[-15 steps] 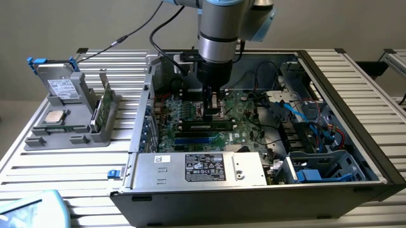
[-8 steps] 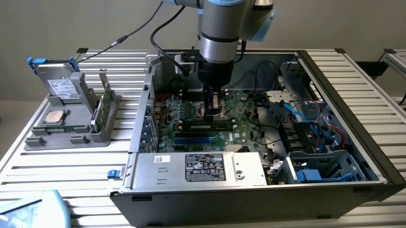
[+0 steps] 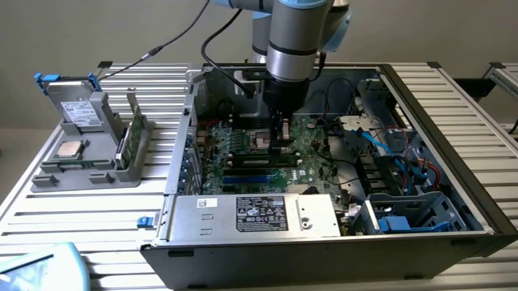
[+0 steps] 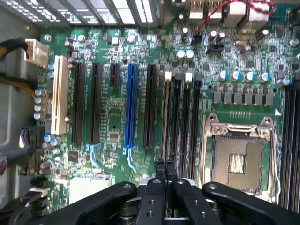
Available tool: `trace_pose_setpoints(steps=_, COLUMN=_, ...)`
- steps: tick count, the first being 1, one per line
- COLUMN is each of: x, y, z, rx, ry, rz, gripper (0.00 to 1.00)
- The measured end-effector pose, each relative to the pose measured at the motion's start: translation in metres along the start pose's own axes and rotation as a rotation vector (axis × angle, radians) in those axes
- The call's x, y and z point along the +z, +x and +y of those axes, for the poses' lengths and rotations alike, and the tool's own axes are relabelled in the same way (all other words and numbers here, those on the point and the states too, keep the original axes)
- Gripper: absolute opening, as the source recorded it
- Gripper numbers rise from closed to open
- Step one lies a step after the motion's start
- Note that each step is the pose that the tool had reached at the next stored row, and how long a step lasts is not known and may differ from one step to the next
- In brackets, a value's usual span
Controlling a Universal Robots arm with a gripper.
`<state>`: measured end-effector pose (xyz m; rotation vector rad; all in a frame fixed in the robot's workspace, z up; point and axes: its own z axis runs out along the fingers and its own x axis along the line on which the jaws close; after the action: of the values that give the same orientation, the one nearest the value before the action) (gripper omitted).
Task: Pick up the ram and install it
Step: 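Press down the ram until it locks into place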
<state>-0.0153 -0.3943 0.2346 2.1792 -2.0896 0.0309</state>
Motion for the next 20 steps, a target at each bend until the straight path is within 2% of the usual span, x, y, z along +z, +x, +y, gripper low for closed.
trace_pose_setpoints(steps=3, x=-0.0004, y=0.0005, z=-0.0066, rx=0.0, ry=0.0, rz=-0.0004, gripper=0.1)
trace_pose_setpoints(steps=20, x=0.0079, y=-0.0002, z=-0.0092, rx=0.0, ry=-0.0002, rz=-0.0004, gripper=0.1)
